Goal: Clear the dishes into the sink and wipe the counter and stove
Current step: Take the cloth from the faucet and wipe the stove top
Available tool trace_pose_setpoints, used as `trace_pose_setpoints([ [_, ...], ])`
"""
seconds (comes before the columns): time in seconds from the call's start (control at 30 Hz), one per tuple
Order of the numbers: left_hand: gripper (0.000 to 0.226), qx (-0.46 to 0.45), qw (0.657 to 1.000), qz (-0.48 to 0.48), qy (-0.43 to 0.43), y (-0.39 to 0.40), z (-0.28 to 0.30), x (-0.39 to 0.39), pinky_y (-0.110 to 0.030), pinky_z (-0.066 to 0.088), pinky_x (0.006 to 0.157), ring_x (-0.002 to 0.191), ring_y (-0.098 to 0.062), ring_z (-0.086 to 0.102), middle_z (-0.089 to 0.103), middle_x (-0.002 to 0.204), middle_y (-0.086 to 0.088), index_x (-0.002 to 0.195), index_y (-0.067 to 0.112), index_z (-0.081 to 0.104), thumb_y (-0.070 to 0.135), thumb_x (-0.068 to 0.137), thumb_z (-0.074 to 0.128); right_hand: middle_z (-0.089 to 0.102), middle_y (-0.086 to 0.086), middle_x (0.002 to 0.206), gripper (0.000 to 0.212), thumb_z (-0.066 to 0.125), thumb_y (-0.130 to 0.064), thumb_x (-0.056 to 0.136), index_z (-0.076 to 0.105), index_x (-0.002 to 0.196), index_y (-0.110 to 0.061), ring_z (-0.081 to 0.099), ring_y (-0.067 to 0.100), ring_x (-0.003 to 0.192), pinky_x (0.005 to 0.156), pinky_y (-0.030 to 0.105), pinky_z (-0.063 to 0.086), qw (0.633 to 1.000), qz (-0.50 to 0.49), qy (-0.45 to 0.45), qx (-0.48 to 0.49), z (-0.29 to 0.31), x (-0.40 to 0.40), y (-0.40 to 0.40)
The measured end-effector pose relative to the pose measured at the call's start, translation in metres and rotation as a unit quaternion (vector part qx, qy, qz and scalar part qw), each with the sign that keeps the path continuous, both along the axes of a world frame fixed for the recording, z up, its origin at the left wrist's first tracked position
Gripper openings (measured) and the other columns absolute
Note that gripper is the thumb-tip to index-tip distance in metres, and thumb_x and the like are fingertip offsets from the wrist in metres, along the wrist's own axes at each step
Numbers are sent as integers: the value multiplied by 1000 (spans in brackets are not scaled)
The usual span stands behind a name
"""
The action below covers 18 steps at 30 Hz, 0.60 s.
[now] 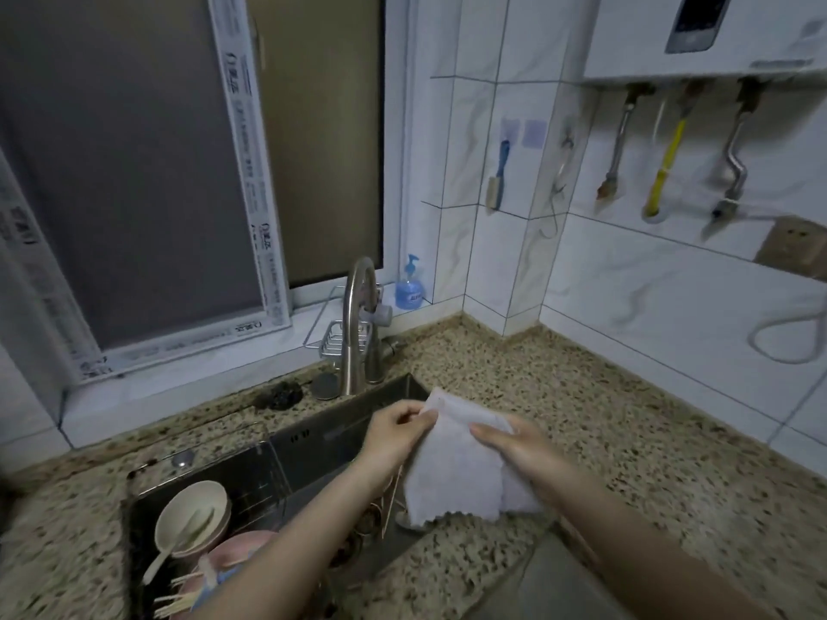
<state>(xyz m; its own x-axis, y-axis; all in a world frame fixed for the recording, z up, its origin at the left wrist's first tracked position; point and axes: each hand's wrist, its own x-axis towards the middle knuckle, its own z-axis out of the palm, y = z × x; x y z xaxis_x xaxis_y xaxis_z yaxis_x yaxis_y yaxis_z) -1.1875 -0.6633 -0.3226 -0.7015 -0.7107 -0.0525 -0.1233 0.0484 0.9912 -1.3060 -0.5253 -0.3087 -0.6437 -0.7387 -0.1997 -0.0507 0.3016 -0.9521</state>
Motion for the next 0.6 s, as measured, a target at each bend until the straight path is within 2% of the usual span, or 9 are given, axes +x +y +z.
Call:
trace_pose_setpoints([
  [0.07, 11, -5, 1000, 22, 13, -20, 6, -6, -18, 48, 71, 85, -10, 61, 68, 90, 4, 93, 16, 69, 15, 89, 59, 73, 3, 98, 20, 63, -24, 88, 68, 105, -15, 69, 20, 90, 79, 34, 55, 1000, -9, -13, -6, 0, -15, -25],
  [0.2, 14, -55, 992, 103, 41, -60, 9, -9, -26, 48, 86, 94, -10, 60, 66, 95, 9, 90, 26, 66, 18, 92, 55, 70, 1, 93, 14, 61, -24, 89, 67, 101, -18, 67, 19, 86, 75, 32, 54, 999, -29, -11, -17, 0, -45, -76],
  [0.3, 19, -91, 979, 173, 55, -90, 12, -14, -22, 46, 79, 87, -8, 59, 65, 90, 9, 87, 28, 64, 18, 94, 50, 71, 7, 102, 22, 62, -22, 89, 66, 109, -12, 67, 25, 94, 89, 41, 53, 998, -25, -48, -43, -1, -68, -117],
  [0.43, 20, -104, 954, 270, 79, -125, 17, -23, -16, 47, 76, 85, 0, 59, 65, 93, 6, 96, 18, 66, 17, 96, 46, 69, 5, 100, 18, 61, -19, 90, 65, 106, -12, 66, 22, 88, 78, 31, 54, 995, 6, -73, -63, -6, -99, -177],
  [0.53, 21, -97, 939, 320, 82, -143, 21, -34, -5, 46, 59, 67, 10, 57, 65, 93, 5, 97, 15, 66, 16, 97, 44, 69, 11, 106, 23, 62, -18, 89, 64, 109, -9, 66, 28, 94, 88, 42, 53, 995, 46, -74, -49, -14, -119, -219],
  [0.57, 21, -87, 936, 331, 82, -149, 22, -37, -8, 47, 60, 67, 8, 58, 65, 93, 5, 97, 15, 66, 16, 97, 45, 68, 13, 107, 24, 62, -18, 89, 64, 110, -8, 65, 30, 96, 91, 44, 52, 995, 64, -67, -43, -16, -124, -232],
  [0.6, 20, -83, 934, 340, 79, -156, 22, -40, -14, 50, 67, 74, 4, 59, 66, 95, 5, 97, 17, 66, 17, 96, 46, 68, 14, 108, 24, 62, -16, 89, 63, 110, -6, 64, 31, 97, 91, 44, 52, 994, 82, -63, -38, -18, -130, -247],
])
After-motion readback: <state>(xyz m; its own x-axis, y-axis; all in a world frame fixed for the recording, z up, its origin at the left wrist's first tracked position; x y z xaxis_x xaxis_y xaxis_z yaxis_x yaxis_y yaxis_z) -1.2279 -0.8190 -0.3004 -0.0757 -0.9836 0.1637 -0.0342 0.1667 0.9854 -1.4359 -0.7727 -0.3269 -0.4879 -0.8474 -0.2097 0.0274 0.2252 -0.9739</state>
